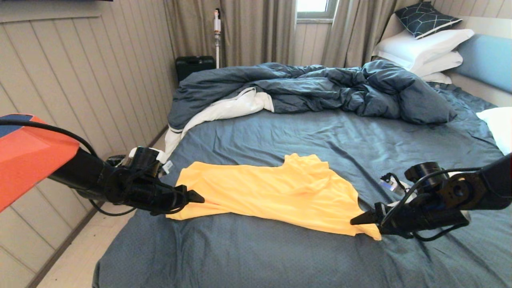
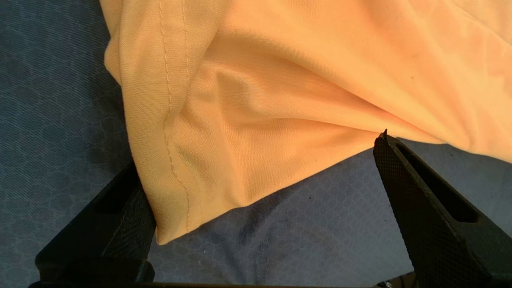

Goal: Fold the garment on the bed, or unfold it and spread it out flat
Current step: Fold the yellow T-shirt

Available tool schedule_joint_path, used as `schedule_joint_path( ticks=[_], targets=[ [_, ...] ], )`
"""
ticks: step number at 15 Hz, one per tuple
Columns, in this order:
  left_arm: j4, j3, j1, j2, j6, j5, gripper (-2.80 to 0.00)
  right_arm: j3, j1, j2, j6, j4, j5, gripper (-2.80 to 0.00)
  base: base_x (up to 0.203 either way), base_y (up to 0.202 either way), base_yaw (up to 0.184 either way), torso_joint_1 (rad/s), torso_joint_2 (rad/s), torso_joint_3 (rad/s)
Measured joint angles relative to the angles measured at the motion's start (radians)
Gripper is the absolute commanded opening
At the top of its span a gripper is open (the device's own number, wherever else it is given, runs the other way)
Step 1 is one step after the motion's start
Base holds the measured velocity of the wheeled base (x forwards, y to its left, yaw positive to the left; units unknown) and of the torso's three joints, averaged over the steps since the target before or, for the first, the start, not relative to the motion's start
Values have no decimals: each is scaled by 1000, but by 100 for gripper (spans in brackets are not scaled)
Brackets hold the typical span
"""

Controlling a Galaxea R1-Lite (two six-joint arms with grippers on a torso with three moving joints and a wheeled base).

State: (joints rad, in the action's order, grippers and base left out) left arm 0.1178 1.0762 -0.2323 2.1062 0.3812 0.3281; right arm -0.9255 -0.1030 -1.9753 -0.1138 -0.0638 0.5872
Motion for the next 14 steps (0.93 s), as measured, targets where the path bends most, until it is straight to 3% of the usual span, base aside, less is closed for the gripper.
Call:
schedule_joint_path(
  ticks=[9,10,11,14],
  targets=[
    [31,-4,-10,27,-1,0,0,-4,11,-5,-8,0,1,-280,0,0,0,0,0,0],
    [31,-1,-10,29,-1,0,-83,-6,9,-5,-9,0,0,-280,0,0,0,0,0,0],
    [30,1,-11,30,-2,0,-280,-6,7,-4,-8,0,1,-280,0,0,0,0,0,0],
    [29,3,-12,32,-4,-3,-280,-6,5,-1,-8,0,1,-280,0,0,0,0,0,0]
  ],
)
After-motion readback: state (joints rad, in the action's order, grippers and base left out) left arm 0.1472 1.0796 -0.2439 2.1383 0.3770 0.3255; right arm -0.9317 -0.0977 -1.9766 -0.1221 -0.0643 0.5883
